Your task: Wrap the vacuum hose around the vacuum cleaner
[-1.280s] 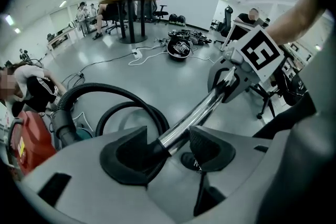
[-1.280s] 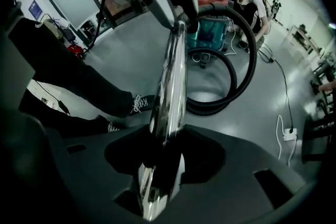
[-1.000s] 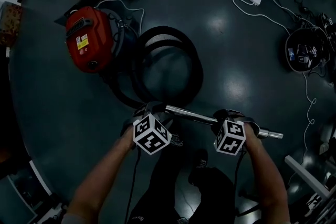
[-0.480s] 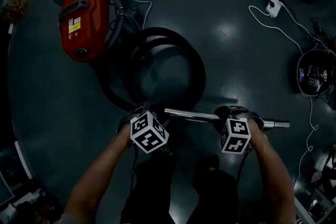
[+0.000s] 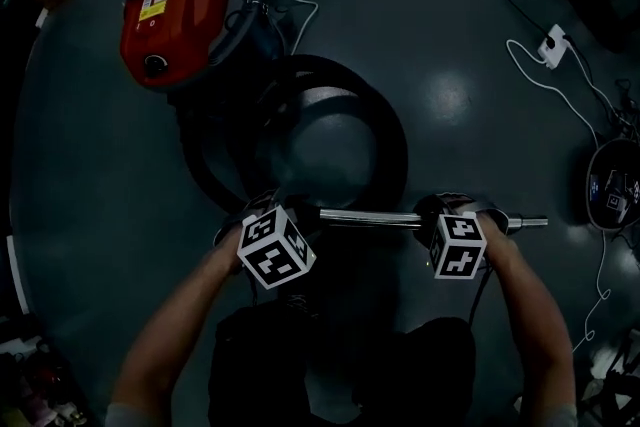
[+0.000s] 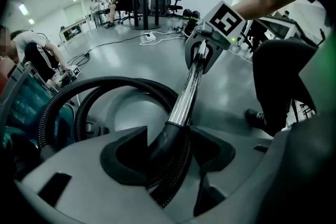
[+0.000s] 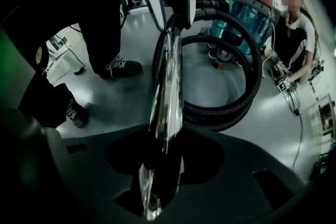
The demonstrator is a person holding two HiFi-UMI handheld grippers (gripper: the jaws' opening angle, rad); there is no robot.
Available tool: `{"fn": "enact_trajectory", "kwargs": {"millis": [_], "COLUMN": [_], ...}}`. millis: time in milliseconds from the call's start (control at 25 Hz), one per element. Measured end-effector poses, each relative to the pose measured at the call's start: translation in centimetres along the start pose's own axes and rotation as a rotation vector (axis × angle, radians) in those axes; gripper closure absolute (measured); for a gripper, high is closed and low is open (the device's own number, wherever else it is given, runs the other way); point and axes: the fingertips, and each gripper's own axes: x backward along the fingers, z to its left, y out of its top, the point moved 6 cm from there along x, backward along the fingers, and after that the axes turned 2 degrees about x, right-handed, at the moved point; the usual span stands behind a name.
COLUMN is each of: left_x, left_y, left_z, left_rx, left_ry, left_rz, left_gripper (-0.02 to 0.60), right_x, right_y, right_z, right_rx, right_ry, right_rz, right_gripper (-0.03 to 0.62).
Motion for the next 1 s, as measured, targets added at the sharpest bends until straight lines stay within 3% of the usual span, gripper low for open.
{"fn": "enact_trajectory", "kwargs": {"millis": [160, 480, 680, 880, 1000], "left_x": [-2.3, -6.4, -7.8, -8.0, -8.6], "left_y": [-1.1, -4.1, -5.4, -5.2, -5.4], "left_z": [0.6, 0.5, -0.1, 0.5, 0.9], "left_rx": [0.01, 0.015, -0.039, 0.032, 0.049], "left_ry": [0.019, 0.03, 0.043, 0.012, -0.003], "left_rz": [-0.008, 0.057, 0.11, 0.098, 0.136], "left_gripper": [0.325, 0.325, 0.325, 0.325, 0.325], "right_x": [-2.9, -8.2, -10.0, -11.8, -13.0], "right_y": [0.1, -0.3, 0.0, 0.3, 0.3], "right_z": [-1.2, -1.6, -1.6, -1.8, -1.8], "right_rx": [0.022, 0.083, 0.134, 0.144, 0.126], "right_ry": [0.004, 0.004, 0.018, 0.044, 0.056], "right_rz": [-0.031, -0.056, -0.037, -0.019, -0.033], "right_gripper": [0.433, 0.433, 0.433, 0.433, 0.433]}}
